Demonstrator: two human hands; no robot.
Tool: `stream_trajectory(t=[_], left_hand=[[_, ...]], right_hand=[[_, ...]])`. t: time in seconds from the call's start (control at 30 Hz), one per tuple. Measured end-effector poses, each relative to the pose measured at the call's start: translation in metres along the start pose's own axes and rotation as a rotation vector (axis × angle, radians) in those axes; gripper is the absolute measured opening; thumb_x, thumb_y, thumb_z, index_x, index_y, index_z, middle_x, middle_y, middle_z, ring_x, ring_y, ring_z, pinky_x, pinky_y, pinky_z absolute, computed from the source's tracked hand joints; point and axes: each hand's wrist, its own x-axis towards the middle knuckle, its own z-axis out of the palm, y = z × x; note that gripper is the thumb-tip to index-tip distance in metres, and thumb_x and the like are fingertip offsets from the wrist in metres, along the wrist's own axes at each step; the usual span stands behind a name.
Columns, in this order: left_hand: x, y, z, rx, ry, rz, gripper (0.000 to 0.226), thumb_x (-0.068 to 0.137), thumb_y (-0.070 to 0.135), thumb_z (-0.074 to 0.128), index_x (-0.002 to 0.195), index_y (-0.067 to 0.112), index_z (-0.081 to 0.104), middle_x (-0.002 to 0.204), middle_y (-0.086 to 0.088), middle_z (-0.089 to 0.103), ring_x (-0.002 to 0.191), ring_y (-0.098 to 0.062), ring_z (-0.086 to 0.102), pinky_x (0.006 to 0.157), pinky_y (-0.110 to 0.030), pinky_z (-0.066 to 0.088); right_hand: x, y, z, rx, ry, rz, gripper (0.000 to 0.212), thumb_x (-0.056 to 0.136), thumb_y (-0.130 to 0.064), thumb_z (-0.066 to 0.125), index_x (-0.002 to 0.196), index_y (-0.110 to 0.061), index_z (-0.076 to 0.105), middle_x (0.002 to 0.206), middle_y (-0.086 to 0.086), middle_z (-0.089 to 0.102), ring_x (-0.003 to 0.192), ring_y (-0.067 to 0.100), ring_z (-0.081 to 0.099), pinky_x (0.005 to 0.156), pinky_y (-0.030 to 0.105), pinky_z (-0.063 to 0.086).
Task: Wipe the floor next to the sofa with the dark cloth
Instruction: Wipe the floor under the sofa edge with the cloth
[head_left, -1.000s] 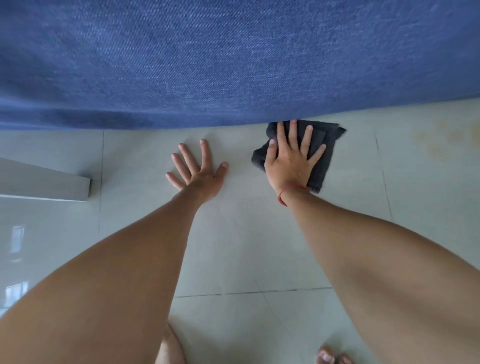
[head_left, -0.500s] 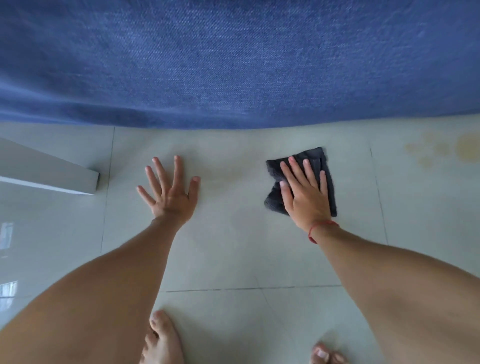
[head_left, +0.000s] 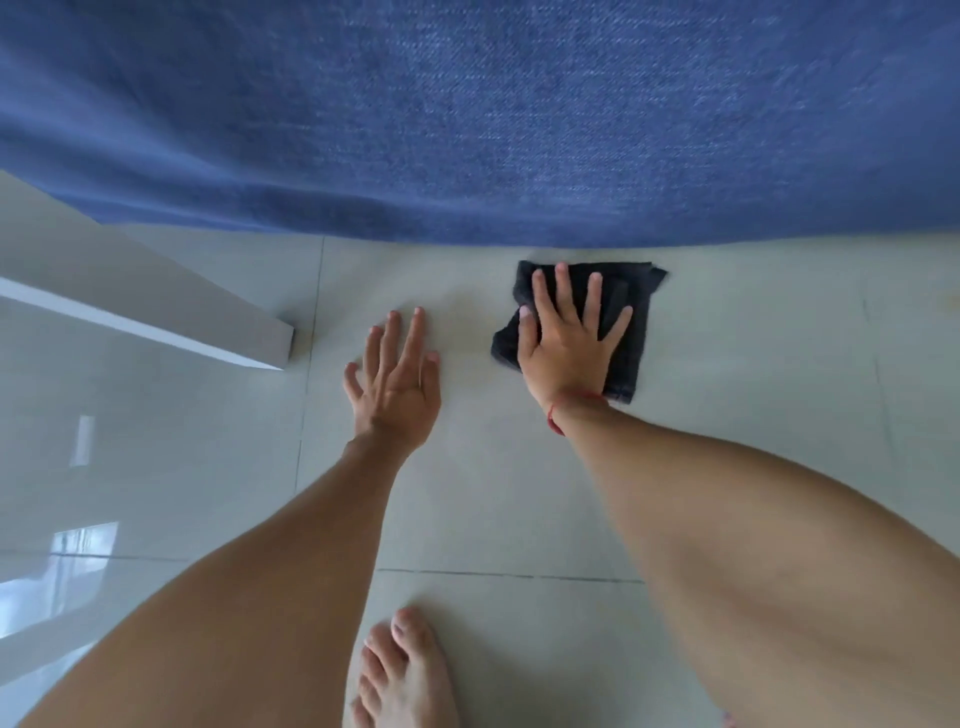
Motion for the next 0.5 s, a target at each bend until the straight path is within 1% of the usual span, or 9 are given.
stream_trajectory(t=[0.07, 0.13, 0.2, 0.27, 0.3, 0.33, 0.37, 0.43, 0.5], left_hand=[[-0.004, -0.009, -0.003, 0.016, -0.030, -0.100, 0.054, 0.102, 0.045, 0.018, 0.152, 0.043, -0.002, 0.163, 0.007, -0.010, 0.151, -0.021, -0.009, 0.115, -0.059, -0.002], [-0.008, -0.014, -0.002, 0.057, -0.116, -0.209, 0.055, 0.100, 0.049, 0.013, 0.150, 0.046, -0.011, 0.160, 0.007, -0.023, 0.148, -0.022, -0.020, 0.112, -0.063, -0.008], [-0.009, -0.018, -0.001, 0.063, -0.187, -0.261, 0.055, 0.100, 0.051, 0.010, 0.148, 0.048, -0.015, 0.158, 0.008, -0.029, 0.146, -0.023, -0.026, 0.111, -0.063, -0.011], [-0.008, -0.020, 0.000, 0.030, -0.200, -0.261, 0.055, 0.099, 0.052, 0.010, 0.148, 0.049, -0.016, 0.158, 0.008, -0.030, 0.146, -0.022, -0.027, 0.111, -0.063, -0.012], [-0.007, -0.020, -0.002, 0.019, -0.209, -0.251, 0.055, 0.099, 0.052, 0.012, 0.148, 0.049, -0.016, 0.158, 0.008, -0.029, 0.146, -0.022, -0.027, 0.111, -0.063, -0.012], [-0.009, -0.021, -0.003, 0.007, -0.215, -0.242, 0.056, 0.099, 0.051, 0.013, 0.148, 0.049, -0.015, 0.158, 0.008, -0.028, 0.146, -0.021, -0.026, 0.112, -0.062, -0.011], [-0.010, -0.023, -0.004, 0.000, -0.211, -0.229, 0.056, 0.100, 0.051, 0.015, 0.148, 0.048, -0.014, 0.159, 0.008, -0.027, 0.147, -0.021, -0.025, 0.112, -0.062, -0.011], [-0.018, -0.031, -0.006, 0.016, -0.195, -0.211, 0.058, 0.099, 0.053, 0.017, 0.150, 0.046, -0.012, 0.159, 0.005, -0.026, 0.147, -0.020, -0.024, 0.114, -0.060, -0.011], [-0.029, -0.042, -0.004, 0.037, -0.149, -0.223, 0.062, 0.097, 0.058, 0.018, 0.150, 0.046, -0.012, 0.159, 0.003, -0.027, 0.147, -0.021, -0.024, 0.114, -0.060, -0.011]], right_hand=[[-0.013, -0.027, 0.010, 0.007, -0.038, -0.177, 0.048, 0.098, -0.042, 0.028, 0.144, -0.033, 0.037, 0.157, -0.009, 0.028, 0.149, 0.028, 0.013, 0.112, 0.065, 0.000], [-0.028, -0.040, 0.017, 0.009, -0.070, -0.298, 0.049, 0.096, -0.042, 0.029, 0.141, -0.031, 0.045, 0.153, -0.008, 0.037, 0.146, 0.029, 0.022, 0.113, 0.065, 0.007], [-0.045, -0.030, 0.018, -0.025, -0.092, -0.418, 0.046, 0.096, -0.040, 0.033, 0.139, -0.030, 0.048, 0.151, -0.008, 0.041, 0.144, 0.028, 0.030, 0.113, 0.062, 0.013], [-0.054, 0.001, 0.010, -0.074, -0.117, -0.550, 0.045, 0.097, -0.040, 0.035, 0.139, -0.030, 0.048, 0.150, -0.009, 0.042, 0.142, 0.025, 0.034, 0.114, 0.056, 0.018], [-0.057, 0.019, 0.006, -0.091, -0.128, -0.577, 0.045, 0.097, -0.040, 0.034, 0.140, -0.030, 0.047, 0.150, -0.009, 0.042, 0.142, 0.023, 0.035, 0.115, 0.053, 0.019], [-0.060, 0.038, -0.001, -0.114, -0.133, -0.568, 0.046, 0.097, -0.040, 0.033, 0.141, -0.031, 0.045, 0.150, -0.009, 0.041, 0.142, 0.022, 0.035, 0.115, 0.050, 0.019], [-0.062, 0.055, -0.008, -0.129, -0.126, -0.520, 0.046, 0.097, -0.040, 0.031, 0.141, -0.031, 0.044, 0.151, -0.010, 0.040, 0.142, 0.021, 0.034, 0.115, 0.047, 0.017], [-0.059, 0.083, -0.020, -0.142, -0.089, -0.361, 0.049, 0.097, -0.043, 0.026, 0.142, -0.031, 0.041, 0.152, -0.010, 0.038, 0.143, 0.020, 0.033, 0.115, 0.043, 0.013], [-0.049, 0.098, -0.030, -0.146, -0.061, -0.223, 0.053, 0.095, -0.046, 0.021, 0.144, -0.033, 0.038, 0.155, -0.011, 0.033, 0.145, 0.018, 0.027, 0.115, 0.044, 0.012]])
